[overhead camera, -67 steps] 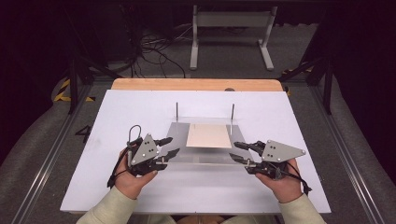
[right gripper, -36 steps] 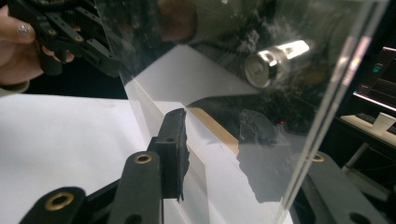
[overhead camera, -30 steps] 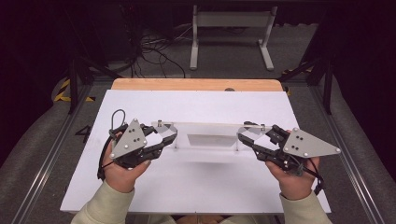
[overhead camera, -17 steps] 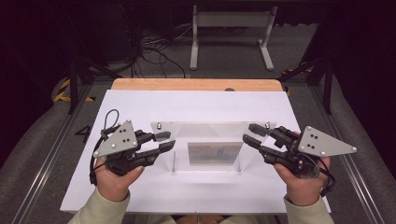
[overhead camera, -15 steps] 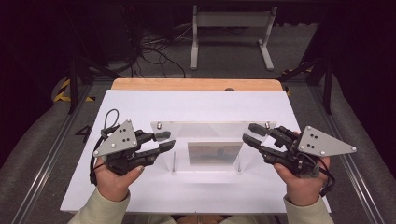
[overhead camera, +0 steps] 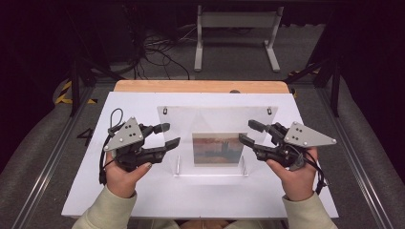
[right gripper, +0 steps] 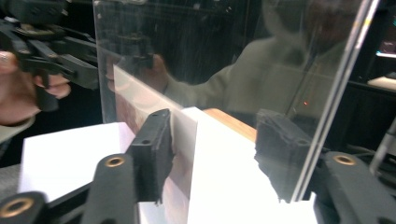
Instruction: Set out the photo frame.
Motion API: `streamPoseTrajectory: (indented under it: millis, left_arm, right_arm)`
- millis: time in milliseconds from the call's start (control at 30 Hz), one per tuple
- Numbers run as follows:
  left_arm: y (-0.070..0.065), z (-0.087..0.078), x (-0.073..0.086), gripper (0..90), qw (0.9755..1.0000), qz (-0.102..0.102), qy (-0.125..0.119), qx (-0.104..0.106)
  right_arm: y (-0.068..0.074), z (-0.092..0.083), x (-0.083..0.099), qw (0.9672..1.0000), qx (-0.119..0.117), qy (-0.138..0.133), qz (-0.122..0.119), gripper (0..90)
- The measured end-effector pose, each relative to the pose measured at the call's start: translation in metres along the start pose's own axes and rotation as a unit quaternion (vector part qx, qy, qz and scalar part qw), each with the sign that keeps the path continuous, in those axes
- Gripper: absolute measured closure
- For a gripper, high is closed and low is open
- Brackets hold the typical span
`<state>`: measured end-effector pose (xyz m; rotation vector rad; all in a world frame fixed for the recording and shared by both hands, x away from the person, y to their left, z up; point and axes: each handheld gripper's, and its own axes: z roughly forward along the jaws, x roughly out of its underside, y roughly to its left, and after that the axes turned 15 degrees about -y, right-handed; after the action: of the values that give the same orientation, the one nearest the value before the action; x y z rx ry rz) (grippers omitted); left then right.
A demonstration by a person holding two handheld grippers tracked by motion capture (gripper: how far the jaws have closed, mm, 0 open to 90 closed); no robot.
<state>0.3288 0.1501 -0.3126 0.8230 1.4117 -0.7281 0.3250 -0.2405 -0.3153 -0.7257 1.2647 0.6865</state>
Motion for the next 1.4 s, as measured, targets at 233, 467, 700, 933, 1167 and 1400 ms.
streamPoseTrajectory:
  millis: [233,467,700,933,1167,1400]
  left_arm:
    - [0.007,-0.001,0.008,38.7,0.9996,-0.006,0.017,-0.023]
    - [0.011,-0.008,0.012,36.0,0.9990,-0.010,0.029,-0.031]
    - [0.020,-0.030,0.026,32.1,0.9977,-0.032,0.040,-0.046]
    - [0.027,-0.043,0.049,31.5,0.9944,-0.054,0.064,-0.065]
    - [0.029,-0.059,0.087,30.4,0.9912,-0.079,0.078,-0.072]
    - [0.036,-0.067,0.118,32.3,0.9901,-0.083,0.083,-0.077]
  right_arm:
    - [-0.020,0.005,0.018,0.9997,0.015,0.003,0.018,33.9]
    - [-0.021,-0.001,0.014,0.9994,0.032,0.009,0.005,28.6]
    - [-0.024,-0.026,0.008,0.9978,0.051,0.041,-0.004,24.3]
    - [-0.034,-0.051,0.026,0.9951,0.069,0.070,0.015,23.4]
    - [-0.040,-0.072,0.058,0.9892,0.092,0.107,0.038,23.3]
    - [-0.045,-0.087,0.095,0.9824,0.109,0.142,0.053,23.0]
